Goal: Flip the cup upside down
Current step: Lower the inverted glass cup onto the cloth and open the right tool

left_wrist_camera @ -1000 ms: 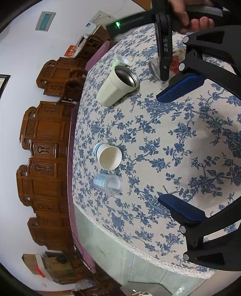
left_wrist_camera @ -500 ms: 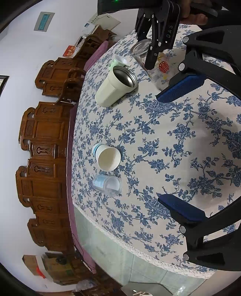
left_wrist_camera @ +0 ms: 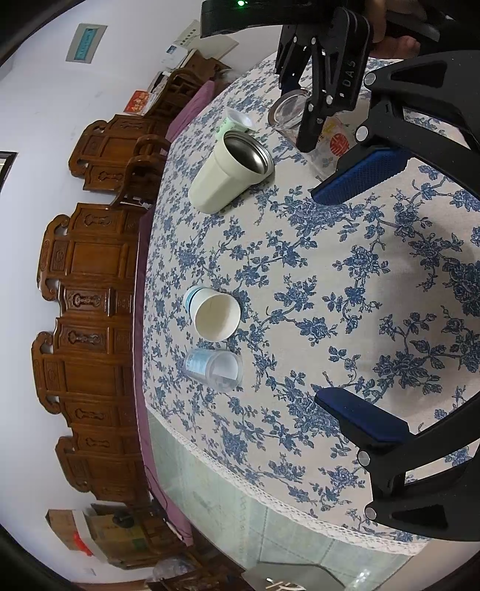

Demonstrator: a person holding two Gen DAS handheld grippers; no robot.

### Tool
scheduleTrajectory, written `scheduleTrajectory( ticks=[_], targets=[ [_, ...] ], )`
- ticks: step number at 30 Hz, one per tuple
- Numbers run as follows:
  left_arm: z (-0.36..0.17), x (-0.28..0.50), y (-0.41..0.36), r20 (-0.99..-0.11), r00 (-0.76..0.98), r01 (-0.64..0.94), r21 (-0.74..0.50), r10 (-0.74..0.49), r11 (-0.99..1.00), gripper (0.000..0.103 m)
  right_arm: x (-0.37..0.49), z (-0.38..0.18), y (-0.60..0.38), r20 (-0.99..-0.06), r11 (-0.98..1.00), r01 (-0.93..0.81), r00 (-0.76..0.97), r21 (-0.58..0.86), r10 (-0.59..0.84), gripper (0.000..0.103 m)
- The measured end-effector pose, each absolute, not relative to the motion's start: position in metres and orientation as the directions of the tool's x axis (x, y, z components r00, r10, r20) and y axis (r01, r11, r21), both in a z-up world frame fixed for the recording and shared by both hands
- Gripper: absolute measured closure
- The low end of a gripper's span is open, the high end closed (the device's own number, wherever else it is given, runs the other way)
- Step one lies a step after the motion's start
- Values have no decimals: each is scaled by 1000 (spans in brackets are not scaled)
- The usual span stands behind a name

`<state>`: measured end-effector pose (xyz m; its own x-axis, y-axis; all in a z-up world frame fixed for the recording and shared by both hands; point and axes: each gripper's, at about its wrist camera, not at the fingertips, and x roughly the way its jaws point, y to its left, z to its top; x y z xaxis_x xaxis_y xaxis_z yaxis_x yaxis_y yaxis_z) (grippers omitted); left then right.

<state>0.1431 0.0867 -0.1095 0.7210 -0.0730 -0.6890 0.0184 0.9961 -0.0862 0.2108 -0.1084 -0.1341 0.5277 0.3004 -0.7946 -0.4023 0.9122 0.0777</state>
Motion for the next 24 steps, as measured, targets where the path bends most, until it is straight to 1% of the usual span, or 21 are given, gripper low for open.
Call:
scheduleTrajectory(
  ticks=[2,4,5,9,11,13,15,18,21,24],
  targets=[
    [-110,143,87,-690,720,18,-85,-72,996,8,210,-130,-111,-779,910,-404,538,96,321,44],
    [-111,144,88,-692,719,17,-84,-71,996,8,209,-128,-114,-772,911,-399,545,105,328,38],
    [-111,144,88,-693,718,16,-86,-71,996,8,208,-126,-116,-768,912,-395,549,107,328,37],
    [-112,145,87,-696,715,20,-79,-69,997,8,200,-121,-123,-749,915,-385,569,120,338,25],
    [-114,145,86,-699,713,19,-72,-64,997,8,193,-119,-125,-740,918,-379,582,119,336,21],
    [-115,145,85,-702,709,21,-69,-63,997,8,185,-117,-128,-730,922,-370,599,112,328,10],
    [-117,144,83,-706,706,20,-62,-58,998,8,178,-116,-132,-719,928,-358,616,109,322,5],
    [-121,142,77,-718,694,26,-46,-51,999,8,165,-114,-140,-702,936,-335,641,108,310,3],
    [-123,138,68,-733,679,37,-33,-49,999,8,155,-113,-150,-696,947,-300,656,115,292,3],
    [-124,131,60,-742,671,23,10,-8,1000,8,144,-110,-162,-682,954,-271,674,131,285,3]
  ],
)
